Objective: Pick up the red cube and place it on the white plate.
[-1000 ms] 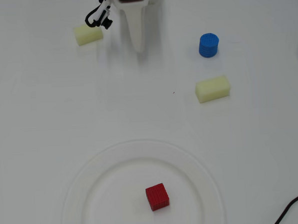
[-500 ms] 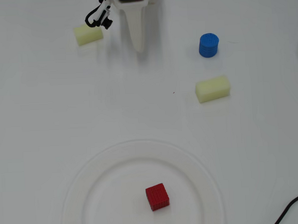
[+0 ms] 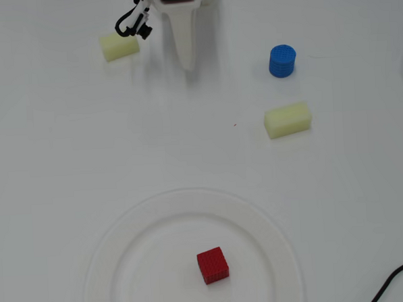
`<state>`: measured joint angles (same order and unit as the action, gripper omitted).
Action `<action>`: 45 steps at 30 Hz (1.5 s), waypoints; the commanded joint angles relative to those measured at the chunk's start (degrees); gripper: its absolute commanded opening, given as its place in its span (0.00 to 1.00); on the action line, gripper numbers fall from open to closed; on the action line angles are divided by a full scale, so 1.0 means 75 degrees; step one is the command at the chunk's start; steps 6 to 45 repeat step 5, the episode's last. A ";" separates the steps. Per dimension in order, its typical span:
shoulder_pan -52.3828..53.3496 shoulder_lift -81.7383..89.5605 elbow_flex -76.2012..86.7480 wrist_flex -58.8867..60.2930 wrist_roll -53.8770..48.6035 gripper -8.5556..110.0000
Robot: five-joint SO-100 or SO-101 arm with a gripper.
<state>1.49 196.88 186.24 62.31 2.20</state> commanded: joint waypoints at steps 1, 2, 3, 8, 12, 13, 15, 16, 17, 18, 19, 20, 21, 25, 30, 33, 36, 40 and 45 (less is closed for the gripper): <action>0.0047 0.0059 0.0117 -0.0152 -0.0035 0.09; 0.0047 0.0059 0.0117 -0.0152 -0.0035 0.09; 0.0047 0.0059 0.0117 -0.0152 -0.0035 0.09; 0.0047 0.0059 0.0117 -0.0152 -0.0035 0.09; 0.0047 0.0059 0.0117 -0.0152 -0.0035 0.09; 0.0047 0.0059 0.0117 -0.0152 -0.0035 0.09; 0.0047 0.0059 0.0117 -0.0152 -0.0035 0.09; 0.0047 0.0059 0.0117 -0.0152 -0.0035 0.09; 0.0047 0.0059 0.0117 -0.0152 -0.0035 0.09; 0.0047 0.0059 0.0117 -0.0152 -0.0035 0.09; 0.0047 0.0059 0.0117 -0.0152 -0.0035 0.09; 0.0047 0.0059 0.0117 -0.0152 -0.0035 0.09; 0.0047 0.0059 0.0117 -0.0152 -0.0035 0.09; 0.0047 0.0059 0.0117 -0.0152 -0.0035 0.09; 0.0047 0.0059 0.0117 -0.0152 -0.0035 0.09; 0.0047 0.0059 0.0117 -0.0152 -0.0035 0.09; 0.0047 0.0059 0.0117 -0.0152 -0.0035 0.09; 0.0047 0.0059 0.0117 -0.0152 -0.0035 0.09; 0.0047 0.0059 0.0117 -0.0152 -0.0035 0.09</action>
